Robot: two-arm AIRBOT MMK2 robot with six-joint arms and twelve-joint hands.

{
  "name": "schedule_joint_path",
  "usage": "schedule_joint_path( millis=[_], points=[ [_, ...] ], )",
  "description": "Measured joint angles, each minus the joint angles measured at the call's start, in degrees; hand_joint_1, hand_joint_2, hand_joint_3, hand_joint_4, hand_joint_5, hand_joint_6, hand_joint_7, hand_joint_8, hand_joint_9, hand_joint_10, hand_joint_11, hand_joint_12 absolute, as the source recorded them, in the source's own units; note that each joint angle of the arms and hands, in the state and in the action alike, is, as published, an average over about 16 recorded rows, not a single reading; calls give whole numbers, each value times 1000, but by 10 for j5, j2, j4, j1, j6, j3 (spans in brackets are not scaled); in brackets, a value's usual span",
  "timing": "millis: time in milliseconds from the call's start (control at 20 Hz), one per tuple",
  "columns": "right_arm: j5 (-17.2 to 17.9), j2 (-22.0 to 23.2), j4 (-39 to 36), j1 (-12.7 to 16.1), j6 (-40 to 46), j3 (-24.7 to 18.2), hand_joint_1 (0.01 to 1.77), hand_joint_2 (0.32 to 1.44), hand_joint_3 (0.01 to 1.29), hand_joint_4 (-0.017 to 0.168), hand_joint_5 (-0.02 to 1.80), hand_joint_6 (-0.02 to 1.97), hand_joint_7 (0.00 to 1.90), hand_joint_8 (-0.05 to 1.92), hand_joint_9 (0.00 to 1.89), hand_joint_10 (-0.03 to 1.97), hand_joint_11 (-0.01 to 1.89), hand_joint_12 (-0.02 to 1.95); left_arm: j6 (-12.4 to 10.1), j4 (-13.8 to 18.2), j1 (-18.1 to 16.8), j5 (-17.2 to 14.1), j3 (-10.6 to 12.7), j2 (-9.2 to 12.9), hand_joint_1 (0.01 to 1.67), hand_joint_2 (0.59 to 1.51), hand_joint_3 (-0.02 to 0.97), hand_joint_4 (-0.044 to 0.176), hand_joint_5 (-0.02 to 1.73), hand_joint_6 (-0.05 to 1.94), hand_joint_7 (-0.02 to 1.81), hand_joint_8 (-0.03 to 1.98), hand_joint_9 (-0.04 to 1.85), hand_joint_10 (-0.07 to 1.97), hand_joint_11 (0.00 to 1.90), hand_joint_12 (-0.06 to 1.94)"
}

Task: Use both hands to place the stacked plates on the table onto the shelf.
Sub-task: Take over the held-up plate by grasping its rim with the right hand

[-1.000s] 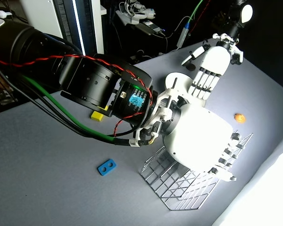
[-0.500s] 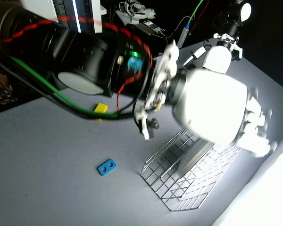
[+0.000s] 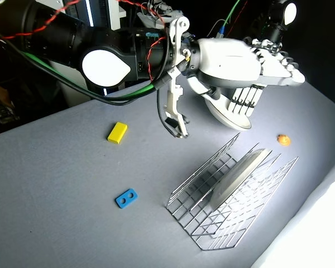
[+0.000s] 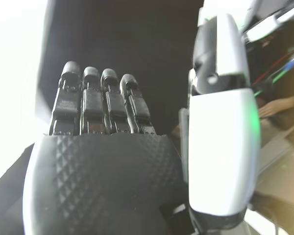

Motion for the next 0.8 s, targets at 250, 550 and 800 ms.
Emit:
schedule_joint_path(
  millis=[250, 550, 800],
  points=[
    [-14, -36, -26, -35, -40, 2, 1180, 952, 14, 3, 25, 16, 23, 15, 23, 8, 21, 18, 0, -1, 0, 0, 0, 0, 21, 1099, 18, -8, 91, -33, 66, -10, 14, -34, 16, 4],
    [-32, -93, -28, -62, -74, 36, 1204, 966, 14, 2, 22, 17, 19, 15, 21, 8, 21, 0, 0, -1, 0, 0, -1, 0, 20, 1100, 18, -8, 88, -33, 64, -10, 12, -34, 17, 4],
    [-42, -142, -27, -78, -85, 79, 1183, 959, 14, 2, 21, 16, 20, 15, 21, 9, 20, 0, 0, -1, 1, 0, -1, 0, 20, 1099, 18, -8, 83, -33, 61, -11, 12, -35, 18, 4]
  ],
)
